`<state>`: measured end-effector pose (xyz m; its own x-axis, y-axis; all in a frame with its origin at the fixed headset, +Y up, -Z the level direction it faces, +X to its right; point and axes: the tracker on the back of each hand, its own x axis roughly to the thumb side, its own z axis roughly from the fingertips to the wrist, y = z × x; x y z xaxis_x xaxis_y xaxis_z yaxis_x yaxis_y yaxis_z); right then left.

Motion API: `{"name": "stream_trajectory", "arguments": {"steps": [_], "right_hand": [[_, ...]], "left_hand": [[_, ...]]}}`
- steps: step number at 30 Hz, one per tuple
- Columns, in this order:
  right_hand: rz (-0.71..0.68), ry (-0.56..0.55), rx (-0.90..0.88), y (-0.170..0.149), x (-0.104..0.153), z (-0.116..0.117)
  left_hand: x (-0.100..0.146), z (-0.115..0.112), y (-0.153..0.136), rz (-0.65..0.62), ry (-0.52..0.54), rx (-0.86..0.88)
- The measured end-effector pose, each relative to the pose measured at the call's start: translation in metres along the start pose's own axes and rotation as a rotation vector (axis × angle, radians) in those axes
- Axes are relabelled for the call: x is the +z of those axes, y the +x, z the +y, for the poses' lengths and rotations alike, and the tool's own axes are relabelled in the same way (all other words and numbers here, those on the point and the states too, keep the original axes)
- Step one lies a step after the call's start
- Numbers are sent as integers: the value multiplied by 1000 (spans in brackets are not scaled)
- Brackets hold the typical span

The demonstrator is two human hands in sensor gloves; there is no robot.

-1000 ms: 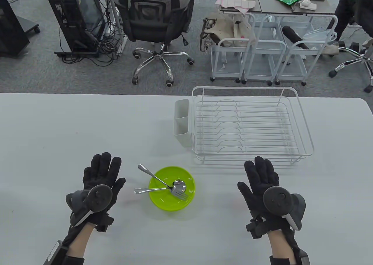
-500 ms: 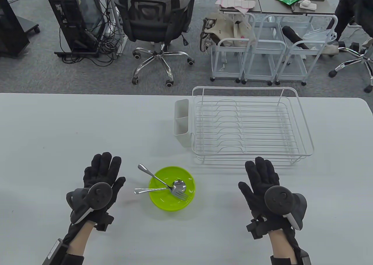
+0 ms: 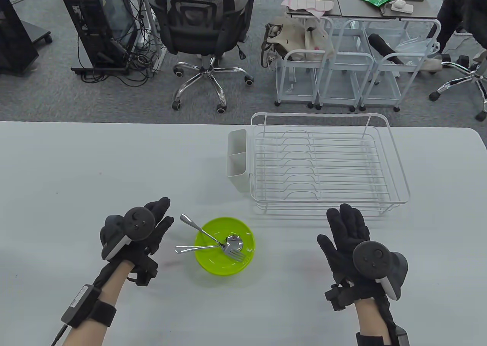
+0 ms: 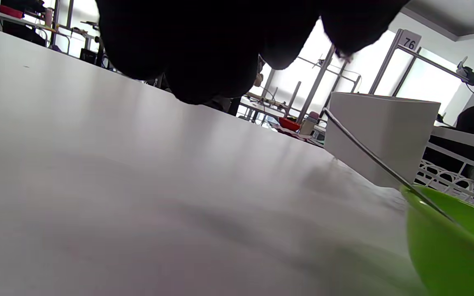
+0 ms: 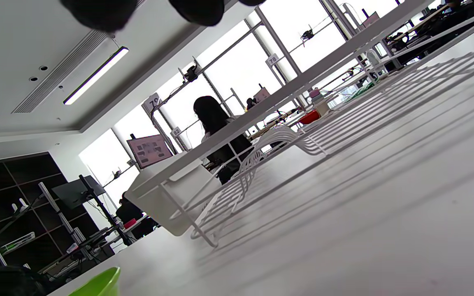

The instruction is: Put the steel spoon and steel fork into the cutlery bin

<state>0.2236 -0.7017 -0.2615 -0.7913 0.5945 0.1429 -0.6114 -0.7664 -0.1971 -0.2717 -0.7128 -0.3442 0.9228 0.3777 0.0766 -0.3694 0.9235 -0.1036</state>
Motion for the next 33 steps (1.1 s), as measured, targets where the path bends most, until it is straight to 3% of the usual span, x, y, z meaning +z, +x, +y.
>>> {"name": "stream_trajectory", "arguments": {"steps": [4, 19, 29, 33], "right_hand": [[-6, 5, -2, 2, 0, 0], [-9, 11, -15, 1, 0, -1], [-11, 7, -26, 1, 0, -1], [-10, 8, -29, 1, 0, -1]], "left_hand": [[-14, -8, 3, 28, -97, 127], [-44, -21, 14, 83, -297, 236], [-41, -13, 6, 82, -324, 434], [-36, 4, 6, 49, -275, 454]]}}
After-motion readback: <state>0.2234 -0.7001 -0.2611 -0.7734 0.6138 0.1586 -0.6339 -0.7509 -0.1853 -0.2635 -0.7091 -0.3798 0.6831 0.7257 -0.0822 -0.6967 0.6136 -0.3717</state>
